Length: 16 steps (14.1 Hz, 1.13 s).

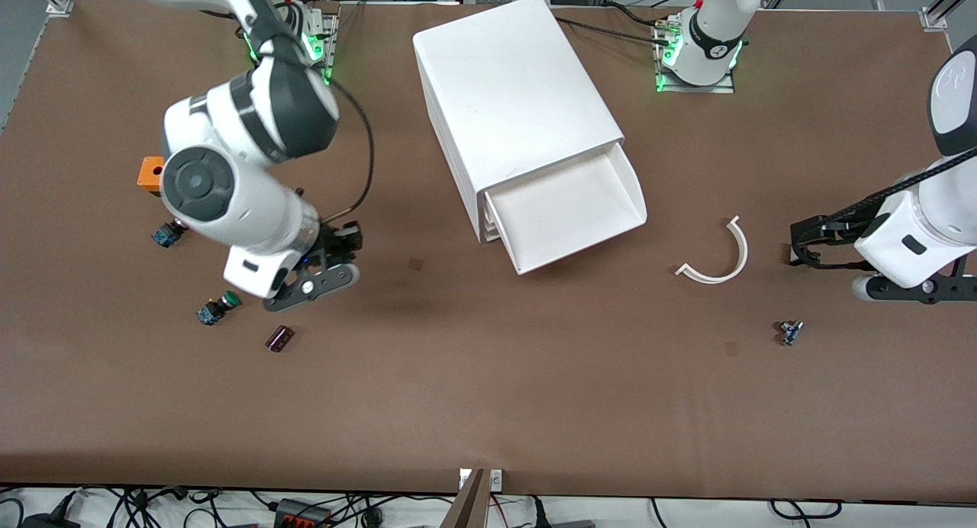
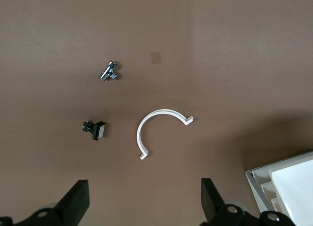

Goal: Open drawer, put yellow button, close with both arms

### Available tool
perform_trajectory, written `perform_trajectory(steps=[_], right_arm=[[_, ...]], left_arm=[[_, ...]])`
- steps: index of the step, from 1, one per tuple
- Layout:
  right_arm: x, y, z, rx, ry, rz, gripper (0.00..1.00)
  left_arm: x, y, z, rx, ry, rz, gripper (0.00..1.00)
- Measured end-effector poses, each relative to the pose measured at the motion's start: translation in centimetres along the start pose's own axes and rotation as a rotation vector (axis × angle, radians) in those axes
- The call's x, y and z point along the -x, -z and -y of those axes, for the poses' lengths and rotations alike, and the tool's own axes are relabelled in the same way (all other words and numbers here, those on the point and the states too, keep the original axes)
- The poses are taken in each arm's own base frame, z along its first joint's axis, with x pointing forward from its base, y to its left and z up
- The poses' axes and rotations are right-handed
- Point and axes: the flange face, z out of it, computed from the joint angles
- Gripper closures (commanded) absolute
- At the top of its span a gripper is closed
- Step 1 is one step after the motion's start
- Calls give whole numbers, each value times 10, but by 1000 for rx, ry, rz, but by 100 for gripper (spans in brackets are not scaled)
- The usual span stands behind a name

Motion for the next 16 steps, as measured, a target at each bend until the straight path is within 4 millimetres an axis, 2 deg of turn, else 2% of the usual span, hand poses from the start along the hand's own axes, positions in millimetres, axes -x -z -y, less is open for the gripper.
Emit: perform_trajectory(steps=[2,3,5,9,12,14,16], right_arm=[[8,16,53,-3,-39,-29,100],[12,21,73,-6,-39,-39,100],[19,26,102,-8,-16,-48,100],[25,17,149,-10,-26,-51,100],[25,-8,184,-5,-48,-34,100],[24,-14,193,-7,-53,-35,100],[24,-12,200,-18,-58,-40,100]], left_arm=[[1,3,-3,11,5,-4,0],[1,3,-3,13,7,-6,0],[1,4,-2,14,9,-7,0],[2,7,-2,15,10,-13,0],[3,9,-2,16,10,-16,0],[3,9,-2,16,11,-16,0],[3,9,-2,16,11,-16,0]])
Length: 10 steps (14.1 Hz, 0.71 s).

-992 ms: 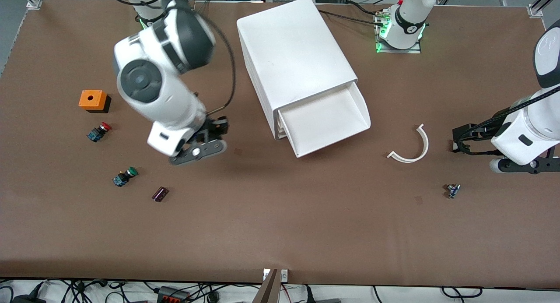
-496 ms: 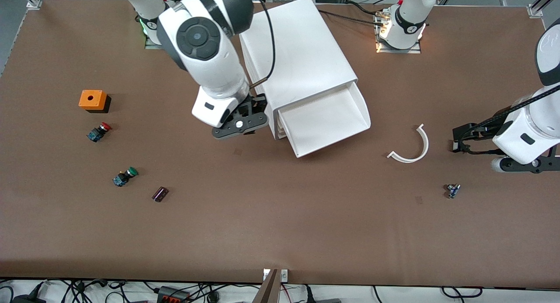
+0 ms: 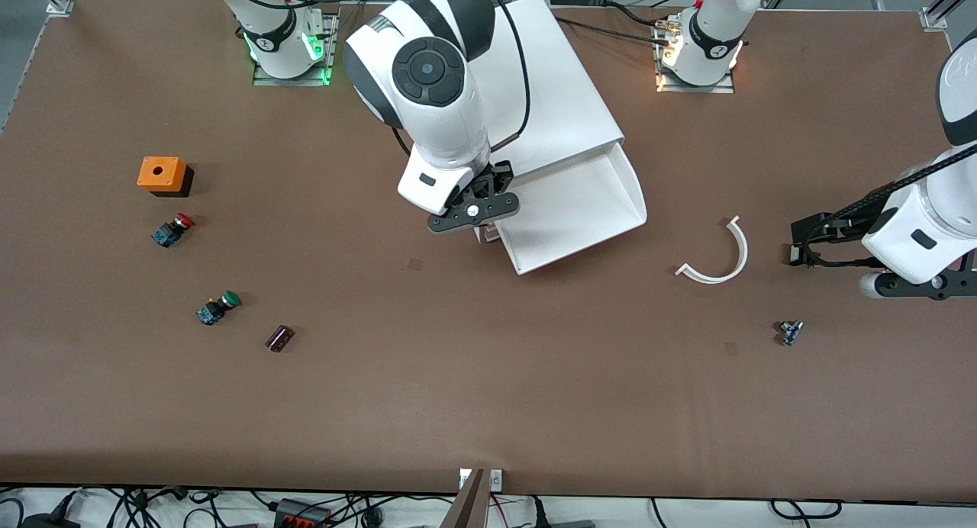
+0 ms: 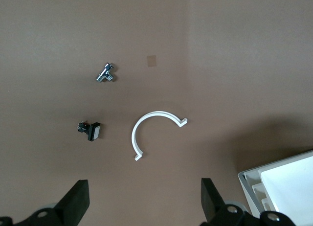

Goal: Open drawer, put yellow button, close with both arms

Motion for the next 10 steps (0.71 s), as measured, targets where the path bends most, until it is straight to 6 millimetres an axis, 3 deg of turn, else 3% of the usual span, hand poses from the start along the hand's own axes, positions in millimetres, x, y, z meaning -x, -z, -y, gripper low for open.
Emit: perform_trajectory(steps=[10], right_arm=[[9,-5,45,-41,-13,-48,100]], left_arm=[[0,0,0,0,0,0,0]])
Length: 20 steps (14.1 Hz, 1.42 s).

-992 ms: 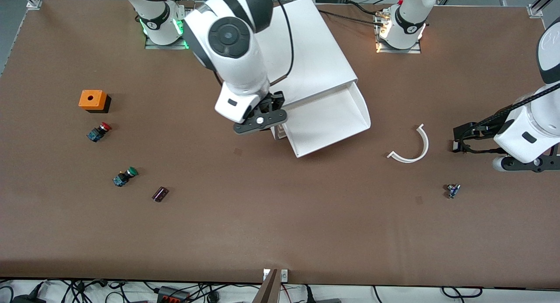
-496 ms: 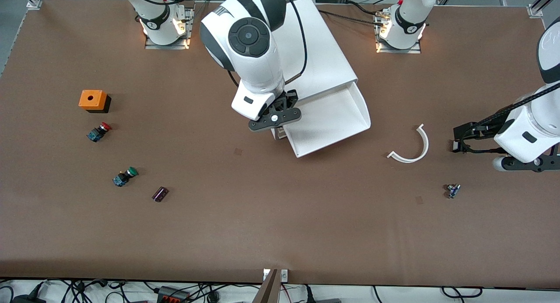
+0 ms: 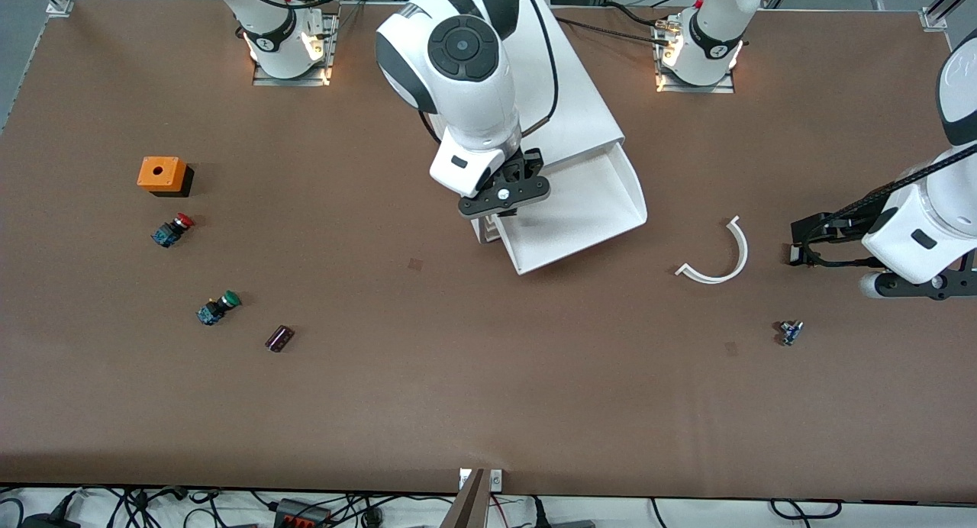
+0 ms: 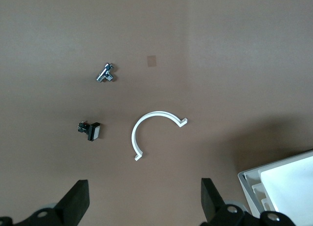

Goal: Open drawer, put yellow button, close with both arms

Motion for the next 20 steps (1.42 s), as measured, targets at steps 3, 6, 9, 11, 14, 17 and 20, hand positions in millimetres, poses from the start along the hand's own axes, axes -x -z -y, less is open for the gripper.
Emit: perform_trajectory(steps=[3,6,9,11,14,17,20], right_arm=[[-5,-7,7,-28,-5,-44,100],[-8,-9,12,-46,-3,-73,100],[-7,-20,22,-56,7,-85,100],[-7,-24,27,-65,12,-97,100],[-8,-39,33,-72,16,-106,100],[-11,-62,39,-83,6,-118,100],[-4,-81,54,-90,6,-120,100]], left_arm=[[1,0,-2,18,-4,2,0],[1,1,-3,22,-4,2,0],[1,1,-2,22,-4,2,0],[1,1,-2,22,-4,2,0],[1,1,-2,22,-4,2,0],[1,1,-2,22,-4,2,0],[1,1,-2,22,-4,2,0]])
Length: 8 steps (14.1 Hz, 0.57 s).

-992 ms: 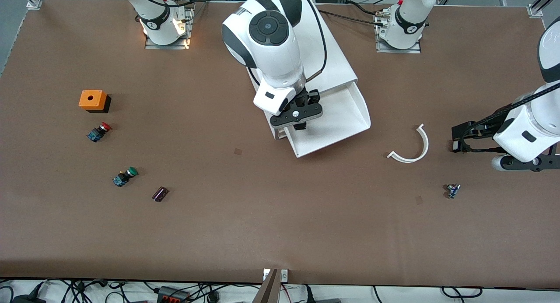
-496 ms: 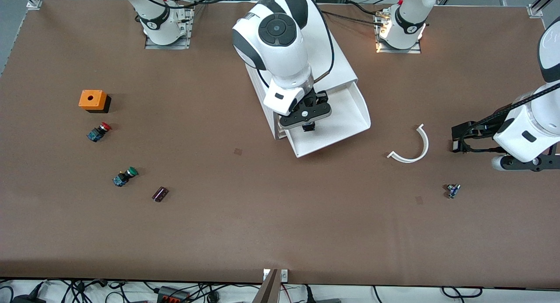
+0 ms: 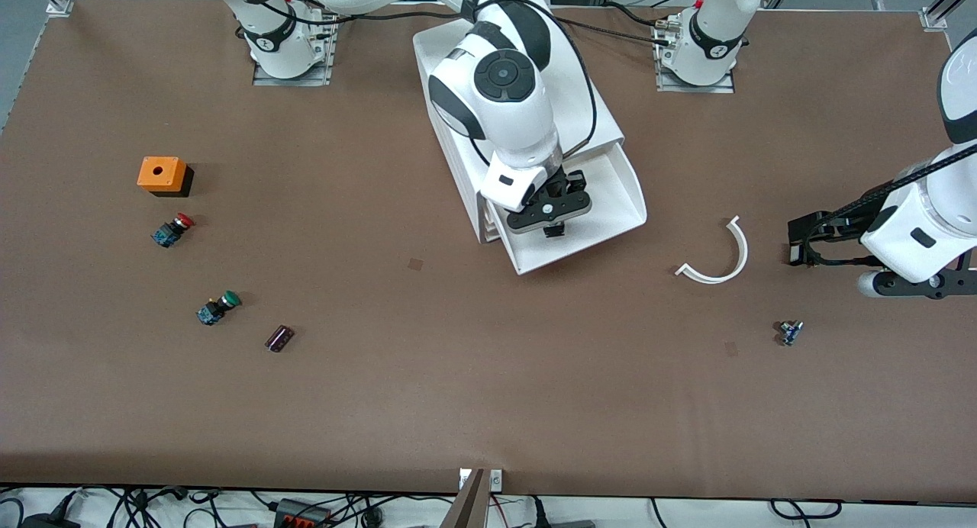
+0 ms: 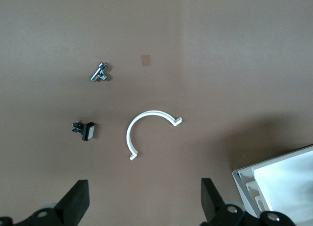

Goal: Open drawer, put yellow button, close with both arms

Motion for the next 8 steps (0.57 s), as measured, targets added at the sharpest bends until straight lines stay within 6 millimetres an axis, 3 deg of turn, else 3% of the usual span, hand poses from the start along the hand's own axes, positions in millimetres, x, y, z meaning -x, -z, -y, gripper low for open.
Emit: perform_trajectory(steps=[2,3,4,8], right_arm=[[4,-5,6,-3,6,0,100],[4,-5,6,-4,6,-2,57],[4,-6,6,-5,6,-4,1],[2,-5,5,-4,2,-6,0]], left_arm=[[0,0,0,0,0,0,0],[0,0,0,0,0,0,0],[0,0,0,0,0,0,0],[0,0,0,0,0,0,0]])
